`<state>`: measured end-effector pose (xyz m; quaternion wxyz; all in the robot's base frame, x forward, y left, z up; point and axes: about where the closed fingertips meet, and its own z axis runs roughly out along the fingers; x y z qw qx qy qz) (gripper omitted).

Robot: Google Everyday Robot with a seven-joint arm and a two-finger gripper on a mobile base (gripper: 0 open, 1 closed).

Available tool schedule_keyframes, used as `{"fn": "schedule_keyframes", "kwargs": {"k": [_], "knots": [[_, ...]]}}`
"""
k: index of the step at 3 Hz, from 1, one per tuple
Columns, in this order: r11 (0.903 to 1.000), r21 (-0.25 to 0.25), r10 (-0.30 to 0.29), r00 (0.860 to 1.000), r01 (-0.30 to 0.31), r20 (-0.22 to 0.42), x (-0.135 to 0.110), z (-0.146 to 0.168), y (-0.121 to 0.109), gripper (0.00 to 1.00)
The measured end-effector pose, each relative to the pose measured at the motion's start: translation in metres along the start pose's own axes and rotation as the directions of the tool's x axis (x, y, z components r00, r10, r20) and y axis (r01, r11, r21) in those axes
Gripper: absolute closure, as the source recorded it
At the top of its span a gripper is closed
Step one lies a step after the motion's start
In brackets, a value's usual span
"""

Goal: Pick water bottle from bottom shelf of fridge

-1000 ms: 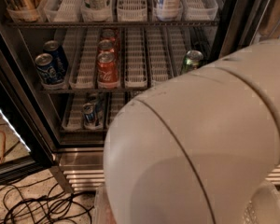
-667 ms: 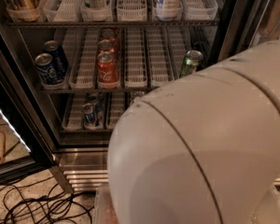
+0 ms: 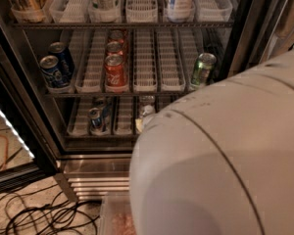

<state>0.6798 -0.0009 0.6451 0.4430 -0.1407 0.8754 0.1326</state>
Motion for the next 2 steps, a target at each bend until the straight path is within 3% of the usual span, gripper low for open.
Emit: {"fn": "schedule_keyframes", "kwargs": {"k": [2], "knots": [[0.9999, -0.01, 0.001, 1.0, -0.001, -0.003, -0.0013, -0.0059, 0.0015, 1.0]]}}
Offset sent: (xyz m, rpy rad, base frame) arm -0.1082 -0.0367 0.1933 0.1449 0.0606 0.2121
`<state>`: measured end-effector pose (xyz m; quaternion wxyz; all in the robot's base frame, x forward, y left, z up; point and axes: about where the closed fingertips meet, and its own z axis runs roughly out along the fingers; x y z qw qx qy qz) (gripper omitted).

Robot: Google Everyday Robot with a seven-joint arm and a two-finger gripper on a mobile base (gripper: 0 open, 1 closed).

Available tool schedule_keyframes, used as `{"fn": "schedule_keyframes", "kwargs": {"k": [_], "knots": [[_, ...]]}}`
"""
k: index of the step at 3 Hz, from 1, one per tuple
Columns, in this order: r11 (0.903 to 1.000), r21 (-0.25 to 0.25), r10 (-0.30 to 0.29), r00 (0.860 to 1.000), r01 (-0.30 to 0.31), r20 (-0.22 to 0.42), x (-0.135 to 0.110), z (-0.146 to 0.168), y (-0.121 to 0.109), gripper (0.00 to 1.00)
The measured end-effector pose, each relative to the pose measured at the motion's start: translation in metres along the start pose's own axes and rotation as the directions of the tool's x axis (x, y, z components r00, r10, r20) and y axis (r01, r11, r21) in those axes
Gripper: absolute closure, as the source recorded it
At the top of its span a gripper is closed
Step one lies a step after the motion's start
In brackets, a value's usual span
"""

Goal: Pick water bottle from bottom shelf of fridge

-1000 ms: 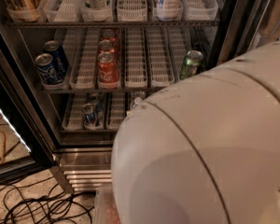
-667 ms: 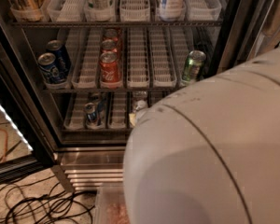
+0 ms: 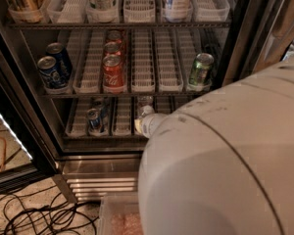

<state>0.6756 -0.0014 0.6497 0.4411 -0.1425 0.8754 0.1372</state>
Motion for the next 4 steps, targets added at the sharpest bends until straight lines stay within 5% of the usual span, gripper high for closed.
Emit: {"fn": "schedule_keyframes", "kwargs": {"k": [4], "knots": [[0.9997, -0.017, 0.017, 1.0, -0.017, -0.02, -0.009, -0.014, 0.002, 1.0]]}}
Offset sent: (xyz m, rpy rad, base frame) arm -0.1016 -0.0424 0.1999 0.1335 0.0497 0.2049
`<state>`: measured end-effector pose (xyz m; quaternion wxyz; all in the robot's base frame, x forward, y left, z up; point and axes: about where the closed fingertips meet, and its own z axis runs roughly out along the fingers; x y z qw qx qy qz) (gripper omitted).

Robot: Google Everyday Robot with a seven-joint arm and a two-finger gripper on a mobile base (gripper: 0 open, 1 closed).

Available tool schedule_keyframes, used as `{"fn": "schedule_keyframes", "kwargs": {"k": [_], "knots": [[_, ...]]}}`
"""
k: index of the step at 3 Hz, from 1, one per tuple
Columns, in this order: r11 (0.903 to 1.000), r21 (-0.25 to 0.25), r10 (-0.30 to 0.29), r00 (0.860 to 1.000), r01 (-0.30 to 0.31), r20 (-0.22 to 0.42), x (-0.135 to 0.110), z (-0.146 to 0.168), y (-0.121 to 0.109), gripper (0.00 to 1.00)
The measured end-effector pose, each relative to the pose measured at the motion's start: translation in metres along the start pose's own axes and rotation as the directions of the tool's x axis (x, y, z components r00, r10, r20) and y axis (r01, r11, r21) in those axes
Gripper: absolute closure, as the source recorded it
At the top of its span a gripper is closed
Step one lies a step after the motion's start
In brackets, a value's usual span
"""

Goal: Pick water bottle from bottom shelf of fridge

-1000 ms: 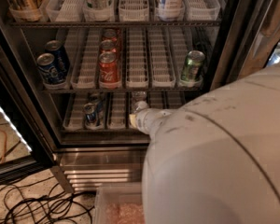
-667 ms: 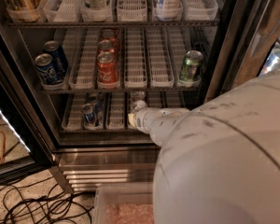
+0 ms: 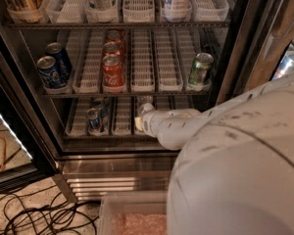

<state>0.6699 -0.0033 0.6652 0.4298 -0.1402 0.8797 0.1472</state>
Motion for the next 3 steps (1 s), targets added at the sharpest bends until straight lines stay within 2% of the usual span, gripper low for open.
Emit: {"fn": "schedule_keyframes", "kwargs": {"k": [1, 2, 3], "knots": [[0.9993, 0.036, 0.015, 0.998, -0.013, -0.059, -0.001, -0.021, -0.005, 1.0], [0.9989, 0.043, 0.023, 0.997, -0.02, -0.07, 0.001, -0.024, -0.006, 1.0], [0.9943, 0.053, 0.099, 0.984, -0.092, -0.147, 0.023, -0.036, 0.0, 1.0]]}}
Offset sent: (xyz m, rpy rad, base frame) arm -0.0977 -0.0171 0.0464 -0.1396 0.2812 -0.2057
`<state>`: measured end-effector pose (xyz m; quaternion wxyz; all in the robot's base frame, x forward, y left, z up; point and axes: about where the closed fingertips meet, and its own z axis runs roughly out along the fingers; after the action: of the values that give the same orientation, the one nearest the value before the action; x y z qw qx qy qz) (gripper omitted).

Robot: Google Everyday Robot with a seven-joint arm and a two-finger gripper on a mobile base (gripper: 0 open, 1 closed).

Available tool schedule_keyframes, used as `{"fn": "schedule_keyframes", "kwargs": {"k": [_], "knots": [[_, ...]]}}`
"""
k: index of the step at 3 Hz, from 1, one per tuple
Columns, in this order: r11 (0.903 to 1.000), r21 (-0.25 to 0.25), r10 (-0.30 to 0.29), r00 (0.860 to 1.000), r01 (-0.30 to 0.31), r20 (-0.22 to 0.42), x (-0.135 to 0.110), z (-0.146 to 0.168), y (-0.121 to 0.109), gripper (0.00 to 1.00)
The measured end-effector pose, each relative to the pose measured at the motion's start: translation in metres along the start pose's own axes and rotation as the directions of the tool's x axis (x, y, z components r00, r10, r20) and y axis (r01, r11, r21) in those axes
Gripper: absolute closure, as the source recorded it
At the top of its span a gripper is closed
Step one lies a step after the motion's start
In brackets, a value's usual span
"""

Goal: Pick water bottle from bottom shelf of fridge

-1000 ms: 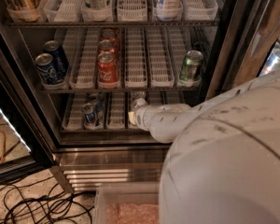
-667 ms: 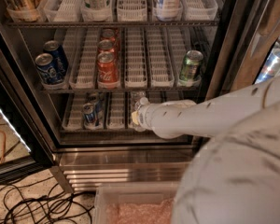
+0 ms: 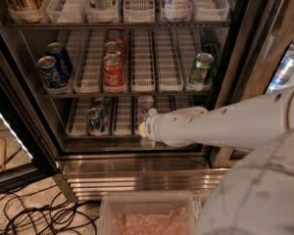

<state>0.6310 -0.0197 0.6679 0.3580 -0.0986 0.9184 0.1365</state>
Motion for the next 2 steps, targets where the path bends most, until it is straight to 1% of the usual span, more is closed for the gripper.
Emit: {"fn": "schedule_keyframes", "kwargs": {"k": [1, 2], "knots": [[0.9999, 0.011, 0.0, 0.997, 0.001, -0.076, 0.019, -0.002, -0.002, 1.0], [0.9994, -0.025, 0.021, 0.993, -0.024, -0.118, 0.032, -0.011, 0.016, 1.0]]}}
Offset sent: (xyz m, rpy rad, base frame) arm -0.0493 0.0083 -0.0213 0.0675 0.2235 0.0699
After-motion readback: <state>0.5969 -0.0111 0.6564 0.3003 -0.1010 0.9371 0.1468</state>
